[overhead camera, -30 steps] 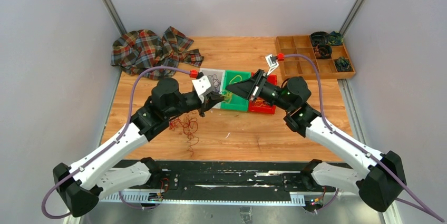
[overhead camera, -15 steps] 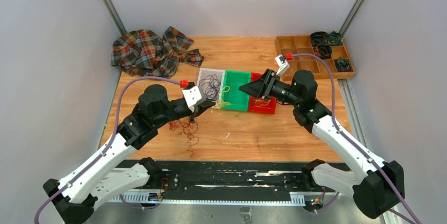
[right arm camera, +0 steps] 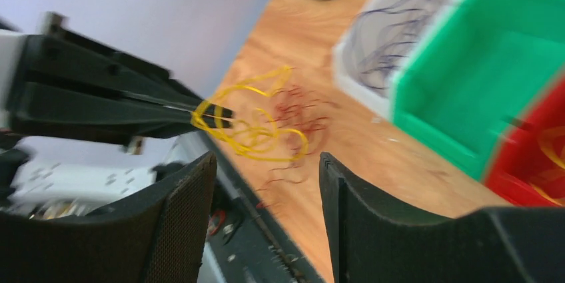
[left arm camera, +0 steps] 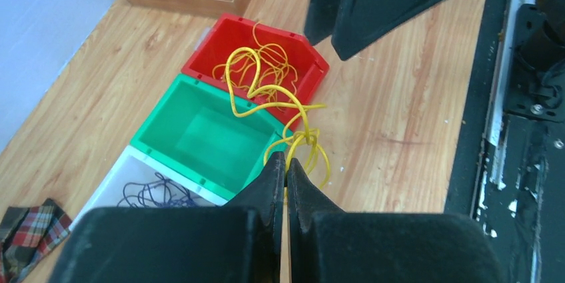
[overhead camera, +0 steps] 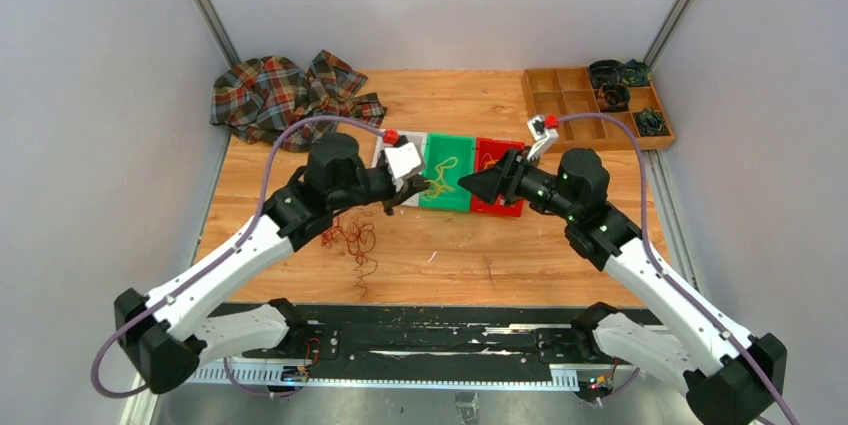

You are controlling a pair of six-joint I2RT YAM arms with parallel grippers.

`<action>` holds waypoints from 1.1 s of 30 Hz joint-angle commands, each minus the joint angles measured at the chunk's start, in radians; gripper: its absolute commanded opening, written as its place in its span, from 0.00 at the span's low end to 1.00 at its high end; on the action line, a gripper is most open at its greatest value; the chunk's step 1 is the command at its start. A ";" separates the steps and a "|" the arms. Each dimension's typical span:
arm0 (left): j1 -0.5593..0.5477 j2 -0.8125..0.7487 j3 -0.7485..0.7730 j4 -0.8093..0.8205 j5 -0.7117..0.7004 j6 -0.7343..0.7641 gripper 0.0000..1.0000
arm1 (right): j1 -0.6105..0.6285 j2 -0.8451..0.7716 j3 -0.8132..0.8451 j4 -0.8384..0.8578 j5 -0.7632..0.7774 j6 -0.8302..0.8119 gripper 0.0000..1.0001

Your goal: Untangle the cables

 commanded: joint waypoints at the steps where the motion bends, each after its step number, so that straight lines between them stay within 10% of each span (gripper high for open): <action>1: 0.006 0.136 0.121 0.057 -0.010 0.031 0.01 | -0.002 -0.110 -0.098 -0.190 0.368 -0.055 0.57; 8: -0.017 0.468 0.420 -0.069 -0.080 0.127 0.00 | 0.000 -0.246 -0.331 -0.303 0.644 0.048 0.52; 25: -0.082 0.968 0.821 -0.166 -0.197 0.222 0.01 | 0.001 -0.293 -0.518 -0.244 0.676 0.135 0.46; 29: -0.082 1.007 0.877 -0.192 -0.203 0.238 0.43 | 0.002 -0.270 -0.509 -0.236 0.665 0.126 0.45; 33: -0.081 1.003 0.930 -0.275 -0.219 0.285 0.61 | 0.002 -0.277 -0.513 -0.234 0.663 0.124 0.45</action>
